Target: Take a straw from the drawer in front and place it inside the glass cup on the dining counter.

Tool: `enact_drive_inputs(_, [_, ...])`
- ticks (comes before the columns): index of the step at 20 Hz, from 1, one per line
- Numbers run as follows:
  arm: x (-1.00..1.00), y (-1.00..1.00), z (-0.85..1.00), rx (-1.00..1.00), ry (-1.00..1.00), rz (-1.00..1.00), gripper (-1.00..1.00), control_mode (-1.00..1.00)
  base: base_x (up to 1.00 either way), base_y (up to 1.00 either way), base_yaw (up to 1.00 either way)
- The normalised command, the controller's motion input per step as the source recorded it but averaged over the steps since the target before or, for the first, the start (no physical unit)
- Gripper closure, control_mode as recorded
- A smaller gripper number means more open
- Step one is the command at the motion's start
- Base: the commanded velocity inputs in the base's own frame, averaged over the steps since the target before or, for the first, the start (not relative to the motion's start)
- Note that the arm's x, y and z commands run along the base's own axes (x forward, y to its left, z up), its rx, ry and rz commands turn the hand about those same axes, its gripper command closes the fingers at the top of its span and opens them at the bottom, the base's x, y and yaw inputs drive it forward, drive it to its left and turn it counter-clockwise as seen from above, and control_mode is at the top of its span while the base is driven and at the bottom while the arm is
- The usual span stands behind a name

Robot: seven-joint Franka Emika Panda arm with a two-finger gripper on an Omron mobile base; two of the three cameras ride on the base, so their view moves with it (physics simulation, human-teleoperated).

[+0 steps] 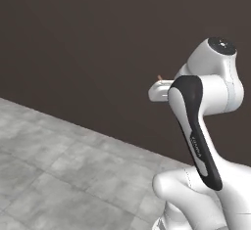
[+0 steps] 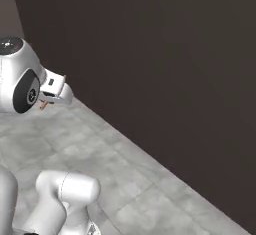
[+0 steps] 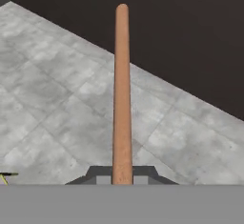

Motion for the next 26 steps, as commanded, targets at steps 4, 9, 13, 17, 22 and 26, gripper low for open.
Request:
enact_drive_inputs(4, [0.0, 0.0, 0.0, 0.0, 0.0, 0.0, 1.0, 1.0, 1.0, -0.29, 0.62])
enact_drive_inputs(9, [0.0, 0.0, 0.0, 0.0, 0.0, 0.0, 1.0, 1.0, 1.0, -0.27, 0.62])
enact_drive_inputs(13, [0.0, 0.0, 0.0, 0.0, 0.0, 0.0, 1.0, 1.0, 1.0, -0.25, 0.62])
enact_drive_inputs(17, [0.0, 0.0, 0.0, 0.0, 0.0, 0.0, 1.0, 1.0, 1.0, -0.25, 0.64])
enact_drive_inputs(22, [0.0, 0.0, 0.0, 0.0, 0.0, 0.0, 1.0, 1.0, 1.0, -0.26, 0.64])
enact_drive_inputs(26, [0.0, 0.0, 0.0, 0.0, 0.0, 0.0, 1.0, 1.0, 1.0, -0.23, 0.44])
